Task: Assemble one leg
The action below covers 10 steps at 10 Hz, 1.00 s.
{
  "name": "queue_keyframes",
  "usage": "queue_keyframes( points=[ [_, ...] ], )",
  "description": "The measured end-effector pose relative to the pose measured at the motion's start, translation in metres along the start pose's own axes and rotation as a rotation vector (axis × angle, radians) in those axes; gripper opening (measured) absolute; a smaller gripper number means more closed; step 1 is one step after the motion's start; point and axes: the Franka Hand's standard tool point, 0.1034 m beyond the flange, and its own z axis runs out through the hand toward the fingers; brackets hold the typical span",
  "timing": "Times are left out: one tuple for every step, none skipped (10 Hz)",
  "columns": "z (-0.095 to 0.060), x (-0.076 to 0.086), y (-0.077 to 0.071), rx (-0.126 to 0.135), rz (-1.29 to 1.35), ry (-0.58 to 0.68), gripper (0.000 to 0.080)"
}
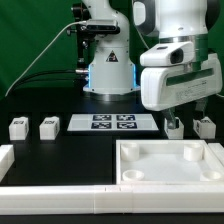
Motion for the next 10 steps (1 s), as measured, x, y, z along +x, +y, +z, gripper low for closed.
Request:
queue_keyframes(
  points=[
    [0.002, 0.001, -0.007, 0.004, -0.007, -0.003, 0.0649],
    [0.002, 0.0, -0.003, 0.003, -0.012, -0.003, 0.0649],
    [0.002, 0.0, -0.003, 0.003, -0.012, -0.003, 0.0649],
    [0.002, 0.0, -0.004, 0.003, -0.012, -0.003, 0.0649],
    [0.002, 0.0, -0.004, 0.003, -0.012, -0.003, 0.0649],
    [0.002, -0.001, -0.003, 0.0, 0.021, 0.01, 0.0649],
    [0.004, -0.011, -0.005, 0.0, 0.116, 0.025, 0.0649],
    [0.006, -0.017, -0.01, 0.007, 0.187, 0.016, 0.0649],
    [0.005, -0.016, -0.016, 0.011, 0.247, 0.015, 0.0649],
    [0.007, -0.015, -0.021, 0.016, 0.312, 0.013, 0.0649]
  ],
)
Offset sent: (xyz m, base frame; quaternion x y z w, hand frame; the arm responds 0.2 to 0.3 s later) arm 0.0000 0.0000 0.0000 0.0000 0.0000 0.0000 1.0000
